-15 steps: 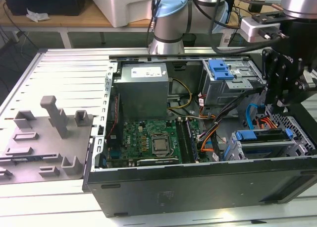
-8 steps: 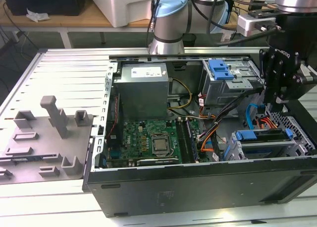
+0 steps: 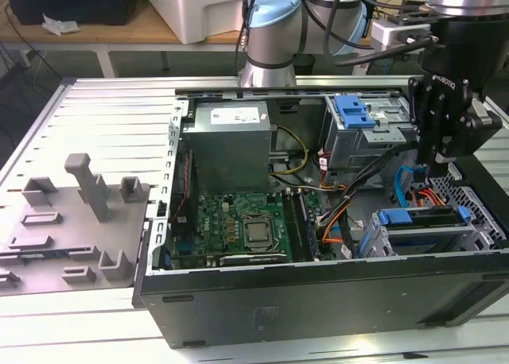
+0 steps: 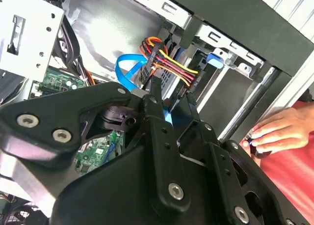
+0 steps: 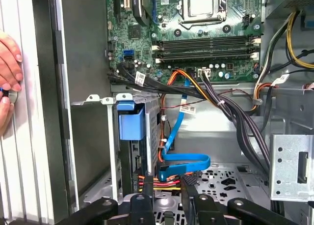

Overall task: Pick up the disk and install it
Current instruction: 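Insert the second disk wire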

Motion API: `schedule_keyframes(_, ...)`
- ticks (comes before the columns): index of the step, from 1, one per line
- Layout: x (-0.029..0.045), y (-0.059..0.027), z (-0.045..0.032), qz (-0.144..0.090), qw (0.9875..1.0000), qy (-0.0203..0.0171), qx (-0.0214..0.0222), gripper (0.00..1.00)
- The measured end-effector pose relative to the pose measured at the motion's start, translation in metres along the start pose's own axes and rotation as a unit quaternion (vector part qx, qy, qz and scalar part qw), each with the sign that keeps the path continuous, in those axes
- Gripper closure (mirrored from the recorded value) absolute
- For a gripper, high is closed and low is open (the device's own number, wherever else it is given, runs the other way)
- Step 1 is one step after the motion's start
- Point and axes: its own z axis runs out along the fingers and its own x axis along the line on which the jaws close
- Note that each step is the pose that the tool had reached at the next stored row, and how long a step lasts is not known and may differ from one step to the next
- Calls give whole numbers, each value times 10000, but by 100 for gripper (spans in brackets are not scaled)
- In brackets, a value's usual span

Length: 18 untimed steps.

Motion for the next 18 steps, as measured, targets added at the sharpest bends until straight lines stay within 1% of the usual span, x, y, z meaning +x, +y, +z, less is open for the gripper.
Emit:
schedule_keyframes(3,-4,1,0,30,10000,10,-30,64)
schedule_keyframes(5,-5,0,-1,71,9999,22,-69,64)
schedule_keyframes(6,-7,0,1,118,9999,33,-112,64)
schedule_keyframes(7,-8,1,2,146,9998,40,-140,64)
schedule_keyframes(8,-11,1,4,191,9996,51,-183,64)
schedule_keyframes(10,-12,1,8,237,9995,62,-221,64)
schedule_keyframes(12,-14,3,15,255,9994,70,-237,64)
schedule_keyframes(16,-14,3,18,251,9993,77,-248,64)
schedule_keyframes(18,-14,4,20,248,9993,91,-252,64)
